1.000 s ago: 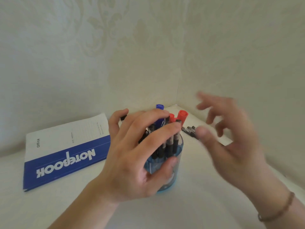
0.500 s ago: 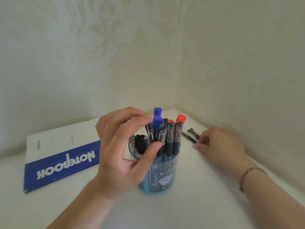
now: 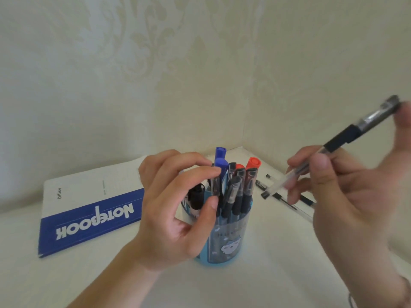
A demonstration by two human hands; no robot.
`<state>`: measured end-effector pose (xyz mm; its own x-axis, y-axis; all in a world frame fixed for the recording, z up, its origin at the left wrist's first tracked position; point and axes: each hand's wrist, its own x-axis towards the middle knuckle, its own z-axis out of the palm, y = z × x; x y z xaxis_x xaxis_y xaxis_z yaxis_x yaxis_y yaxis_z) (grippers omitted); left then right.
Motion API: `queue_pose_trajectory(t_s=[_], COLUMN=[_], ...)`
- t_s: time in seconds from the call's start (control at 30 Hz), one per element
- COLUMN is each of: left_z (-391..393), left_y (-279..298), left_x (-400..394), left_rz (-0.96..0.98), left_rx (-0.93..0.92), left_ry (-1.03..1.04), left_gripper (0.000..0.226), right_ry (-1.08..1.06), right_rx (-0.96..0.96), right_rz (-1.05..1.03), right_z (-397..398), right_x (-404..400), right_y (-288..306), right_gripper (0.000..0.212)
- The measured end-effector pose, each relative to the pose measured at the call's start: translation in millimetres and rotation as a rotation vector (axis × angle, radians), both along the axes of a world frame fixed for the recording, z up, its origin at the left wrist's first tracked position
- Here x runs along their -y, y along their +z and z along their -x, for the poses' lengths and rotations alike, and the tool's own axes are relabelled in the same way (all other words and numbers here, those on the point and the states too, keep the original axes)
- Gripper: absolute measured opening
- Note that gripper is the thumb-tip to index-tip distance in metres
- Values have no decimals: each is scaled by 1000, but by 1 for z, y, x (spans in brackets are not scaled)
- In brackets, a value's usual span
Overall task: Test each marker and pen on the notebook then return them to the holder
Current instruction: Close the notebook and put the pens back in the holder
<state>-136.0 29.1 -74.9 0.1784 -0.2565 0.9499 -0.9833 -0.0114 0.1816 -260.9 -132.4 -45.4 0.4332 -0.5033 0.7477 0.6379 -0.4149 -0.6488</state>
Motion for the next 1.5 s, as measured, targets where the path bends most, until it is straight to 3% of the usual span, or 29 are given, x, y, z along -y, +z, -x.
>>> queue_pose_trajectory(t_s=[0.1, 0.2, 0.3, 0.47, 0.53, 0.63, 0.73, 0.8, 0.83, 0.9, 0.97, 1.03, 1.07, 1.2, 1.27, 1.3, 1.37, 1.5], left_z=[0, 1, 1, 2, 3, 3, 3, 4, 4, 4, 2, 1, 0, -1, 0, -1, -1, -2], left_y=[0, 0, 0, 1, 1, 0, -1, 0, 1, 1, 1, 0, 0, 0, 1, 1, 1, 0], left_x=[0, 1, 1, 1, 1, 2, 1, 0, 0, 0, 0, 1, 1, 1, 0, 0, -1, 0], left_rz=[1, -7, -17, -34, -48, -73, -89, -90, -89, -77, -58, -45, -44, -45, -46, -48, -52, -53], left_rx=[-6, -2, -12, -23, -21, -19, -17, -10, -12, -15, -9, -3, 0, -6, -16, -20, -22, -14], left_ry=[3, 11, 21, -1, -7, 2, -6, -20, -35, -55, -54, -41, -36, -48, -59, -66, -73, -72], left_gripper=[30, 28, 25, 27, 31, 36, 38, 38, 38, 37, 34, 32, 31, 31, 31, 32, 33, 34], right_ry=[146, 179, 152, -157, -172, -322, -540, -550, -546, -586, -611, -597, -559, -319, -134, -50, 36, 7], right_rx=[11, 68, -24, -273, -238, -226, -676, -961, -1087, -1264, -1319, -1259, -1148, -365, -108, -60, -17, -9], right_rz=[-20, 81, 158, 577, 594, 408, 416, 469, 514, 649, 754, 757, 656, 34, -119, -136, -87, 167], right_z=[0, -1, -4, -1, -1, -8, -21, -27, -30, -36, -40, -40, -39, -20, -5, 0, 5, 1], right_x=[-8, -18, -22, -22, -15, 23, 77, 91, 91, 84, 77, 73, 71, 50, 33, 24, 5, -21], right_y=[-3, -9, -11, -11, -10, -12, -33, -46, -50, -57, -57, -54, -51, -22, -8, -4, -1, -2], right_gripper=[86, 66, 69, 34, 33, 14, 17, 3, 14, 27, 33, 40, 46, 67, 79, 94, 99, 58])
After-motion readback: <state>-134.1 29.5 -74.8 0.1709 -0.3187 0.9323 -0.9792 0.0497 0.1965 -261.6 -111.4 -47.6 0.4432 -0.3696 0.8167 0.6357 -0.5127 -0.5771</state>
